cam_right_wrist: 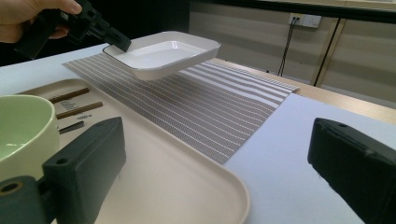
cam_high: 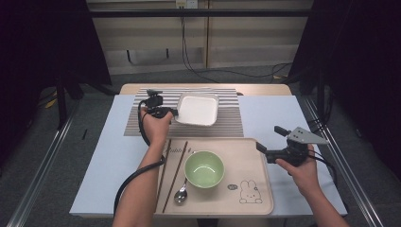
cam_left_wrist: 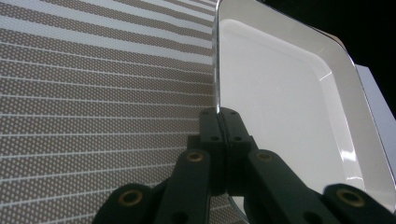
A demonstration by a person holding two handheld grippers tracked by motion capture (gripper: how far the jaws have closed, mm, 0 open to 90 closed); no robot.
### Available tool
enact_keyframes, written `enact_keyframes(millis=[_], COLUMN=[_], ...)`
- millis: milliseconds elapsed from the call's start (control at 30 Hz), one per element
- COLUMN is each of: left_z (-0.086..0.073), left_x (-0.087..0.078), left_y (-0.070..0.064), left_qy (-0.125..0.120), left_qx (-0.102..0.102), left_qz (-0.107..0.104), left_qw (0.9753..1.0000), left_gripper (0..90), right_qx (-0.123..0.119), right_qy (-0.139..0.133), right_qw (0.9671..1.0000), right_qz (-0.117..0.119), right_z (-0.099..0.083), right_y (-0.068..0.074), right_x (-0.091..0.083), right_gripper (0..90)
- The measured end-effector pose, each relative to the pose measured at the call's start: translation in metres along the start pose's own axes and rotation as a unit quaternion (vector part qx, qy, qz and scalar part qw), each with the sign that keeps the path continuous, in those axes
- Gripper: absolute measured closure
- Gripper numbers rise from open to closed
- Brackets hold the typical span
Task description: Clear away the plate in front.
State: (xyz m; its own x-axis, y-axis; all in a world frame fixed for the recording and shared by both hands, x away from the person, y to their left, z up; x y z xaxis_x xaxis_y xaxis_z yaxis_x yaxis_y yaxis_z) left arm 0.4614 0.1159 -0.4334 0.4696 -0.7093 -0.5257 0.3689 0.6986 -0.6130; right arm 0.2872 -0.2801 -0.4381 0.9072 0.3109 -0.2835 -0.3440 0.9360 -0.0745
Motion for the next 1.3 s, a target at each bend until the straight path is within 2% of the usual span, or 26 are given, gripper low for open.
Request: enact_keyframes(millis=[167, 267, 333, 433, 467, 533, 567, 600, 733, 800, 900, 933, 1000, 1167, 1300], left_z=[-0.006, -0.009, -0.011, -0.013, -0.014, -0.016, -0.018, -0.019, -0.024, -0.026, -0.03, -0.031, -0.033, -0.038, -0.041], left_x=[0.001, 0.002, 0.002, 0.003, 0.003, 0.003, 0.003, 0.002, 0.003, 0.002, 0.004, 0.004, 0.005, 0.007, 0.009], left_y=[-0.011, -0.018, -0.022, -0.029, -0.031, -0.035, -0.037, -0.039, -0.046, -0.047, -0.049, -0.049, -0.049, -0.049, -0.053], left_qy=[0.0, 0.005, 0.008, 0.006, 0.008, 0.011, 0.009, 0.014, 0.013, 0.017, 0.016, 0.019, 0.018, 0.028, 0.028], left_qx=[0.001, 0.005, 0.011, 0.015, 0.018, 0.021, 0.017, 0.025, 0.03, 0.033, 0.034, 0.032, 0.031, 0.034, 0.028], left_qz=[-0.015, -0.021, -0.028, -0.028, -0.029, -0.033, -0.035, -0.038, -0.043, -0.047, -0.047, -0.049, -0.05, -0.057, -0.067], left_qw=[0.9999, 0.9998, 0.9995, 0.9995, 0.9994, 0.9992, 0.9992, 0.9989, 0.9986, 0.9982, 0.9982, 0.9981, 0.9981, 0.9974, 0.997], left_gripper=[89.6, 89.6, 89.6, 89.6, 89.6, 89.6, 89.6, 89.6, 89.6, 89.6, 89.6, 89.6, 89.6, 89.6, 89.7], right_qx=[0.001, -0.003, 0.014, 0.024, 0.039, 0.04, 0.05, 0.054, 0.054, 0.051, 0.054, 0.06, 0.063, 0.073, 0.082], right_qy=[0.01, 0.022, 0.029, 0.036, 0.041, 0.04, 0.039, 0.04, 0.034, 0.03, 0.033, 0.031, 0.032, 0.04, 0.053], right_qw=[0.9999, 0.9996, 0.9993, 0.9986, 0.9981, 0.998, 0.9976, 0.9973, 0.9976, 0.9978, 0.9976, 0.9975, 0.9973, 0.9963, 0.9948], right_qz=[-0.004, -0.019, -0.021, -0.03, -0.026, -0.028, -0.03, -0.031, -0.028, -0.03, -0.026, -0.022, -0.019, -0.023, -0.027], right_z=[0.005, 0.008, 0.009, 0.011, 0.012, 0.015, 0.017, 0.018, 0.025, 0.029, 0.033, 0.033, 0.032, 0.032, 0.033], right_y=[0.003, 0.006, 0.008, 0.011, 0.013, 0.015, 0.016, 0.016, 0.02, 0.023, 0.028, 0.03, 0.031, 0.031, 0.03], right_x=[0.006, 0.008, 0.01, 0.014, 0.016, 0.019, 0.02, 0.021, 0.026, 0.027, 0.032, 0.033, 0.035, 0.039, 0.043], right_gripper=[9.3, 9.7, 10.6, 11.2, 12.4, 14.5, 15.3, 15.5, 19.1, 21.0, 24.5, 28.8, 29.6, 34.1, 37.0])
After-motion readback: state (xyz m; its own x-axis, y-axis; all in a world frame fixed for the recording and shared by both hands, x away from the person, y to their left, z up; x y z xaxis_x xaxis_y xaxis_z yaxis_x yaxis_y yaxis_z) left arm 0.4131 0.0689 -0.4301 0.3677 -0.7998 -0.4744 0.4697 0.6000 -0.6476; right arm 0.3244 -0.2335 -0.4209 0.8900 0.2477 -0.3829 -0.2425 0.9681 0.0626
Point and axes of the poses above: each handheld gripper's, and its own axes: x roughly forward along the jaws, z roughly out of its top, y roughly to its left, the point moved 1 cm from there along x, roughly forward along the jaws, and after that the axes turned 14 degrees about -z, right-handed, at the moved point
